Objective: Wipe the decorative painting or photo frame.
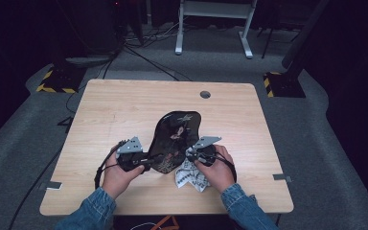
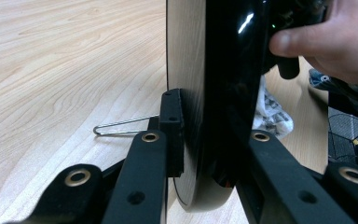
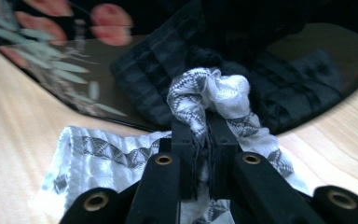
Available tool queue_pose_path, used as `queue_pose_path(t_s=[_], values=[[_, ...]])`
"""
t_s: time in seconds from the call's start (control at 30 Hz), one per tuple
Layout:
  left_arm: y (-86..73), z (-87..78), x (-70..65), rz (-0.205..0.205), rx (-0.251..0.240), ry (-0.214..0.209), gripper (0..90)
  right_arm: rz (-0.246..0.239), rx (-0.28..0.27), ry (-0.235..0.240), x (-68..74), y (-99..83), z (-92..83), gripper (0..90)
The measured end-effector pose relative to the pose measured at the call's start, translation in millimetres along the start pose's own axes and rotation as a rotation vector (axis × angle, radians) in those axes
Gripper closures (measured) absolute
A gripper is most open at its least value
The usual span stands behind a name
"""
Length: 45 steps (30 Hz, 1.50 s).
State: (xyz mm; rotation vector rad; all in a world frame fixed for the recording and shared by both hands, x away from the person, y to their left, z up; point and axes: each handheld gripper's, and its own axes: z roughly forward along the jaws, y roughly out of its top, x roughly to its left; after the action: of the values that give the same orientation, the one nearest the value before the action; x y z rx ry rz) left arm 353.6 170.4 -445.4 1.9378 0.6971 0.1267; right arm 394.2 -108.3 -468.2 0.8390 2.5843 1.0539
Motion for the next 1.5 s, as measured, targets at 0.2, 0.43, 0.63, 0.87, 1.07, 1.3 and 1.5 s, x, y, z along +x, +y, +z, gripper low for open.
queue_pose_path(t_s=[0.2, 0.43, 0.63, 0.87, 1.07, 1.3, 1.5], values=[[0.0, 0.0, 0.0, 0.001, 0.001, 0.002, 78.4, -0.048, 0.002, 0.048, 19.1, 5.1, 5.9, 84.6], [0.1, -0.2, 0.1, 0.002, 0.002, 0.006, 78.7, -0.086, 0.008, 0.099, 35.9, 7.6, 14.6, 84.6], [0.0, -0.4, 0.3, 0.001, 0.002, 0.006, 78.8, -0.099, 0.01, 0.115, 35.6, 5.1, 17.7, 85.0], [0.0, -0.4, 0.1, 0.002, 0.002, 0.003, 78.5, -0.064, 0.029, 0.08, 19.0, -3.0, 17.0, 85.1], [0.0, -0.6, 0.4, -0.003, 0.003, 0.0, 78.2, -0.034, 0.036, 0.045, 3.8, -8.9, 14.9, 85.0], [-0.2, -0.6, 0.0, -0.007, 0.001, -0.001, 77.8, -0.003, 0.035, -0.003, -10.8, -13.3, 11.4, 84.9], [-0.2, 0.1, -0.6, -0.009, -0.003, 0.013, 78.0, 0.023, 0.026, -0.028, -21.4, -15.6, 7.8, 85.0]])
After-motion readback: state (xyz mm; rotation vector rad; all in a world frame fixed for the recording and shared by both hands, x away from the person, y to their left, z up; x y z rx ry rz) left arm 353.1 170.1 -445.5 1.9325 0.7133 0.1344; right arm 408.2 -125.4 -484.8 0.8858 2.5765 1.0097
